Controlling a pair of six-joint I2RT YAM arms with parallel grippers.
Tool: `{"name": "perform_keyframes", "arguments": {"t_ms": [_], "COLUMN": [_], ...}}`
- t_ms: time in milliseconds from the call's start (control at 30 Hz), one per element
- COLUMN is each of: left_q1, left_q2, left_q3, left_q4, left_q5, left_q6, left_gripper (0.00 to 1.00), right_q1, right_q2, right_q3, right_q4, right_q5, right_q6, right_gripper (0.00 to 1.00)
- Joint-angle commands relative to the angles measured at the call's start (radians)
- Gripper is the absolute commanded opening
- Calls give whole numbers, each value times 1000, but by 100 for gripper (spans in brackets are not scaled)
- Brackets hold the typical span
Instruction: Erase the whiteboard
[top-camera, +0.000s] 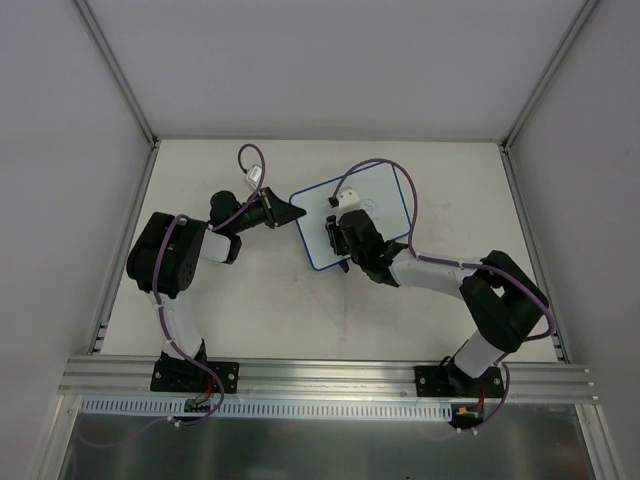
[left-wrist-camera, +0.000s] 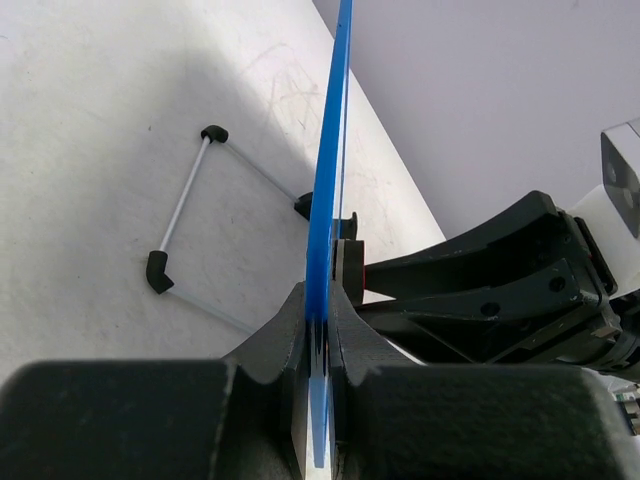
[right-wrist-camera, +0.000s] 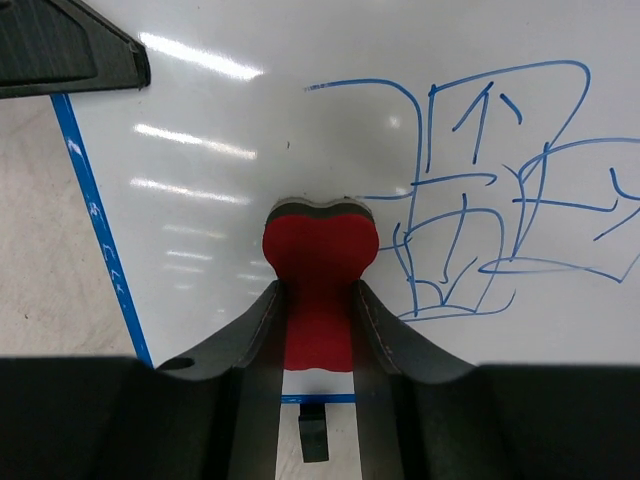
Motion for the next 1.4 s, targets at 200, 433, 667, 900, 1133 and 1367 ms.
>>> {"name": "perform_keyframes", "arguments": {"t_ms": [200, 433, 667, 900, 1133, 1367], "left_q1": [-12, -11, -11, -11, -12, -12], "left_q2": [-13, -13, -13, -10, -10, -10], "left_q3": [2, 2, 2, 3, 3, 2], "left_q4": [101, 100, 97, 101, 103, 109], "left_q5": [72, 76, 76, 78, 78, 76], "left_q6": [19, 21, 23, 19, 19, 18], "left_gripper": [0, 0, 0, 0, 0, 0], "right_q1": [-25, -82, -143, -142, -142, -142], "right_q2": [130, 158, 150, 88, 20, 6], "right_q3": [329, 474, 440, 199, -43, -158], "right_q4": [-268, -338, -335, -198, -83, -25], "right_q5": [-33, -75, -132, -139, -119, -107], "right_q6": [-95, -104, -74, 3, 78, 80], "right_gripper": [0, 0, 0, 0, 0, 0]}}
